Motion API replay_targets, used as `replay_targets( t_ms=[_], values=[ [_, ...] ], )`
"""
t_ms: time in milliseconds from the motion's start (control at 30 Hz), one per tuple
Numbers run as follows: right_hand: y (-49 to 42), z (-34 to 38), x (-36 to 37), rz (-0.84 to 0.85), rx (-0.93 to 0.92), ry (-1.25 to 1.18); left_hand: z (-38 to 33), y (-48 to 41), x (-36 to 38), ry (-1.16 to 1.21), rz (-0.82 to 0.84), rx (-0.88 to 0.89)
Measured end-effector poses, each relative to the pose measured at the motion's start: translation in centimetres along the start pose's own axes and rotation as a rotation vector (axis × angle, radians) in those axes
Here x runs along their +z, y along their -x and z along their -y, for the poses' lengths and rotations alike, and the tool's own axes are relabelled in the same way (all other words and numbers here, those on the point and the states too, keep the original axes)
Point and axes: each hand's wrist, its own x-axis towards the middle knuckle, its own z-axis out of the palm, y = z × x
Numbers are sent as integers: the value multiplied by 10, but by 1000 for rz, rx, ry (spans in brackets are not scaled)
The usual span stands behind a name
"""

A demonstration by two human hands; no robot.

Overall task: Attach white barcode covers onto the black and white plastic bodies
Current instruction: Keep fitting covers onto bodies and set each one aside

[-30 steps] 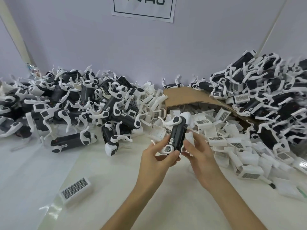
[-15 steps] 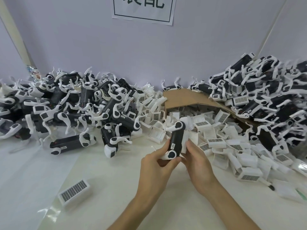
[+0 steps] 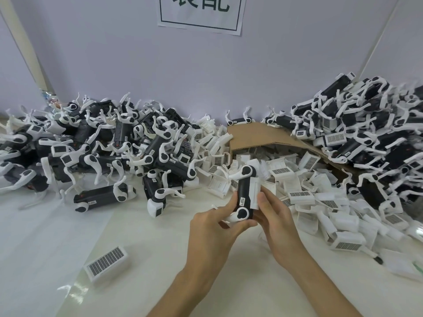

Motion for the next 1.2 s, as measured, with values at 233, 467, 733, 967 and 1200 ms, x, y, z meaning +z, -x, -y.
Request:
replay_targets(
  t_ms=[233, 467, 733, 967, 1200],
  values=[
    [-1, 0, -5, 119, 186, -189, 1, -3, -1, 54, 0, 32],
    [-1, 1, -10, 224, 356, -494, -4, -6, -3, 249, 133, -44],
    [-5, 1, -15, 196, 372, -531, -6, -14, -15, 332, 82, -88],
    [-4, 4, -14, 154, 326, -606, 3, -15, -13, -95, -91, 53],
    [-3, 5, -14, 100, 318, -501, -1, -11, -8, -88, -27, 70]
  ],
)
